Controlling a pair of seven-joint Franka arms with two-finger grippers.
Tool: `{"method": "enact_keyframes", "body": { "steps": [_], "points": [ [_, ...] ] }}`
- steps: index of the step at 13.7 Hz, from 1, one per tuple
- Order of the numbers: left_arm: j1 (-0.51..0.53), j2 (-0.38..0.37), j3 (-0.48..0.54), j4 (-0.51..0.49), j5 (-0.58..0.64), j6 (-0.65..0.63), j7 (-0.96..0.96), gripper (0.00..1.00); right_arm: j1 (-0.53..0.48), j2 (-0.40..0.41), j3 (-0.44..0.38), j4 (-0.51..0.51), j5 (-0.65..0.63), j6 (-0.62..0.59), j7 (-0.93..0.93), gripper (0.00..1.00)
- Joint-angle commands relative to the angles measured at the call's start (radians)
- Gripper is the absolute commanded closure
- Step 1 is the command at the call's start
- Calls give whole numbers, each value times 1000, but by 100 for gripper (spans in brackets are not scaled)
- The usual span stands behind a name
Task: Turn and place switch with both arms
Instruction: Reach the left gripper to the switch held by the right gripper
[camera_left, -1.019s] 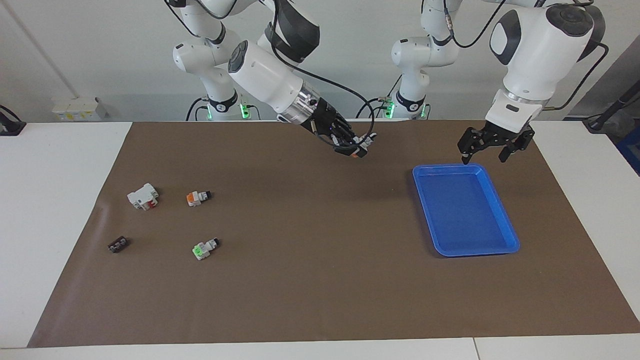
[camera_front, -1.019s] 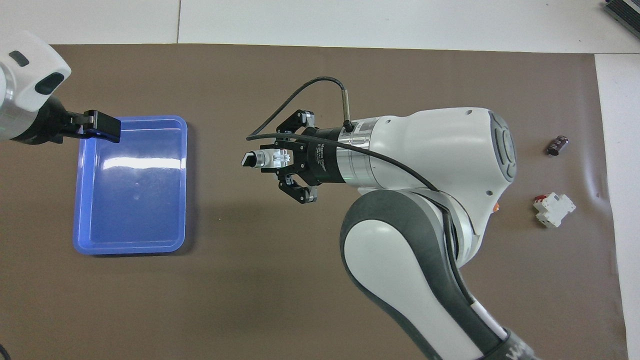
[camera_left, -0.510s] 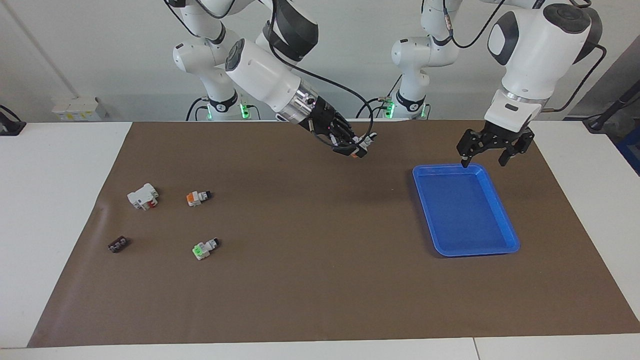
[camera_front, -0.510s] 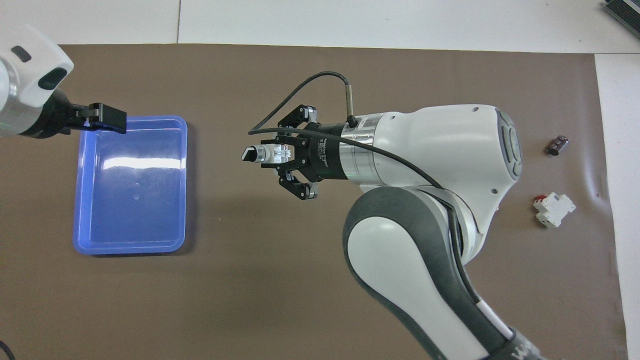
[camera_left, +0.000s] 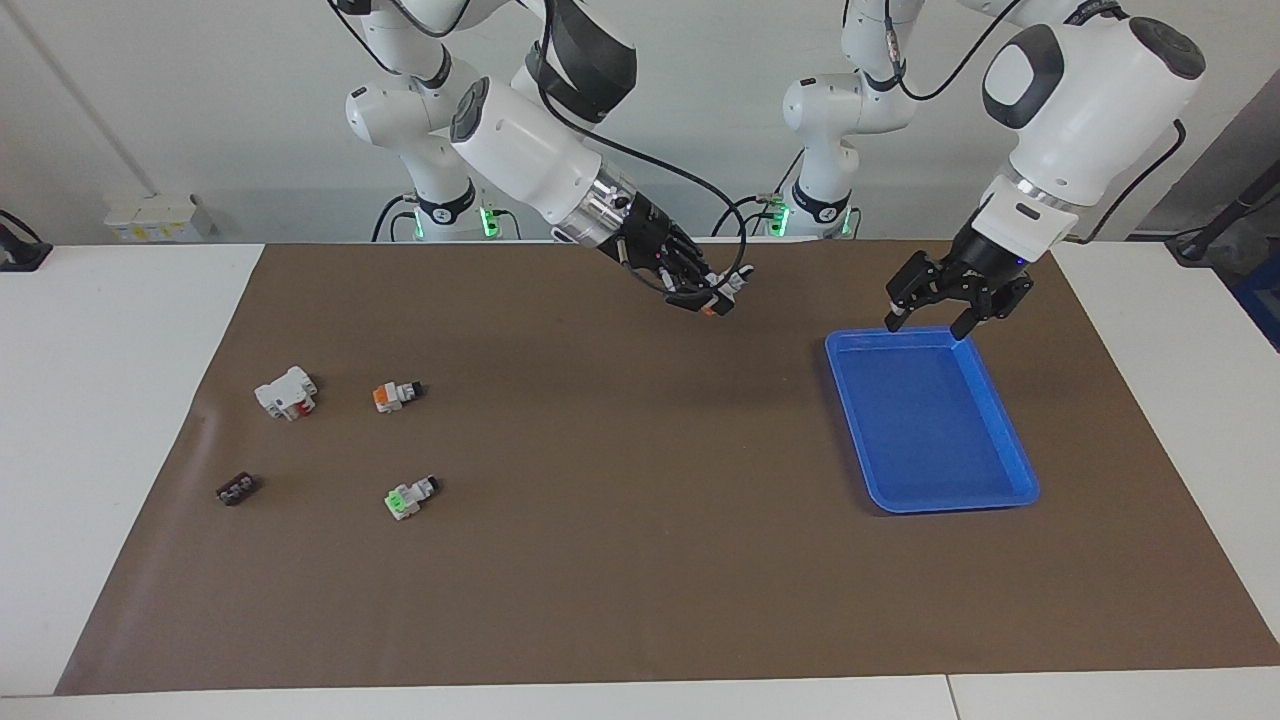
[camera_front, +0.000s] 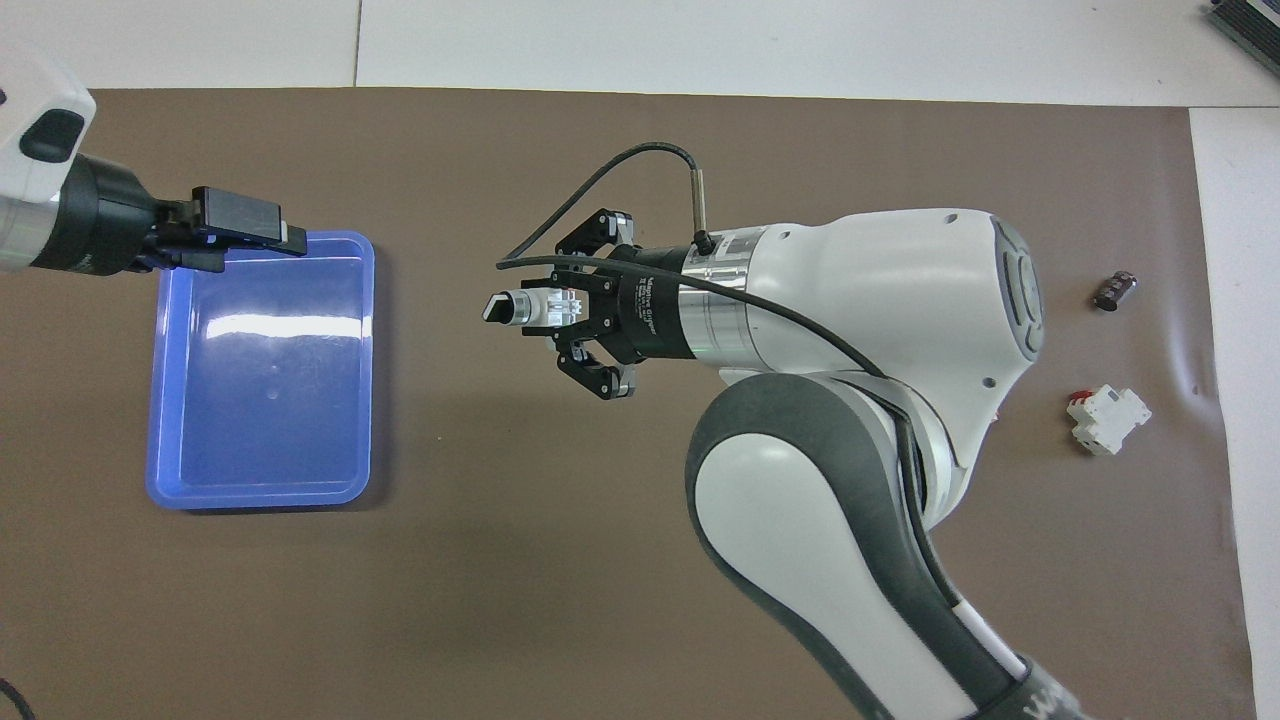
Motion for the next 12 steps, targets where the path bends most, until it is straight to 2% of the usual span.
{"method": "enact_keyframes", "body": {
  "steps": [1,3,7,9,12],
  "points": [
    [7,-41,-9,-42,-147,-14,17,10,-3,9,5,16,21,12,10,100],
    [-10,-52,-18,-42,-218,-20,18,18,-3,9,5,16,21,12,10,100],
    [-81,-66,-41,-58,-247,-11,50,32,-3,9,5,16,20,12,9,100],
    [-96,-101,-40,-102,-295,-3,142,46,-5,9,5,16,20,12,9,100],
    [-96,-164,-38,-171,-338,30,236,54,-5,9,5,16,20,12,9,100]
  ]
}}
